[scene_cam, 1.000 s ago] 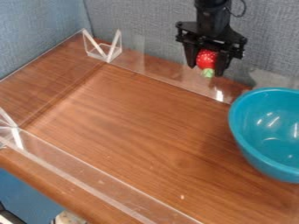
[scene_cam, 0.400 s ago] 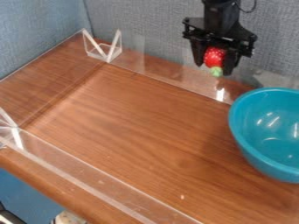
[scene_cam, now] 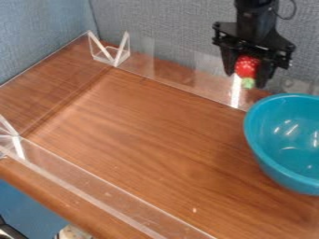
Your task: Put the strawberry in the blue bowl
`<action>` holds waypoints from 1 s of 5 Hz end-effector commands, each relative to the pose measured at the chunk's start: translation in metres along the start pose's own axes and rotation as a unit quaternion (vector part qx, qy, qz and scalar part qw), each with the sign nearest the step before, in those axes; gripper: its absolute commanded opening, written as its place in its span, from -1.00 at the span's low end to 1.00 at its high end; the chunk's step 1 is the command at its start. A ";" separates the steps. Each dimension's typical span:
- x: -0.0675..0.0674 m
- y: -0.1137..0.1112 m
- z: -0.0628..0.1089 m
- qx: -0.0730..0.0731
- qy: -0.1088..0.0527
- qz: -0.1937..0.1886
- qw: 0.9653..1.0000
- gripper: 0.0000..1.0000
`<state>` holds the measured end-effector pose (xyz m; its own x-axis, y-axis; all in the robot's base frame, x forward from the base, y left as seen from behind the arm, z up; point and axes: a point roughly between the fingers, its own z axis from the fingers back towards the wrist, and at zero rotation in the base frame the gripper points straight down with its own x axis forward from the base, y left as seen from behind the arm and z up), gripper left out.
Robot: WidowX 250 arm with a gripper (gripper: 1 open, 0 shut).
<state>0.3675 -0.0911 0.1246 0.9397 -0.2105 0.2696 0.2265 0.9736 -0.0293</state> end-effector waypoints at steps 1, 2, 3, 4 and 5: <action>0.013 -0.011 0.017 -0.002 -0.040 -0.016 0.999 -1.00; 0.016 -0.017 0.009 -0.004 -0.041 -0.027 0.999 -1.00; 0.023 -0.019 0.000 -0.002 -0.043 -0.037 0.998 -1.00; 0.029 -0.025 -0.006 -0.001 -0.049 -0.049 0.998 -1.00; 0.032 -0.030 -0.011 0.000 -0.055 -0.060 0.997 -1.00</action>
<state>0.3900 -0.1211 0.0999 0.8995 -0.3072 0.3108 0.3219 0.9468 0.0042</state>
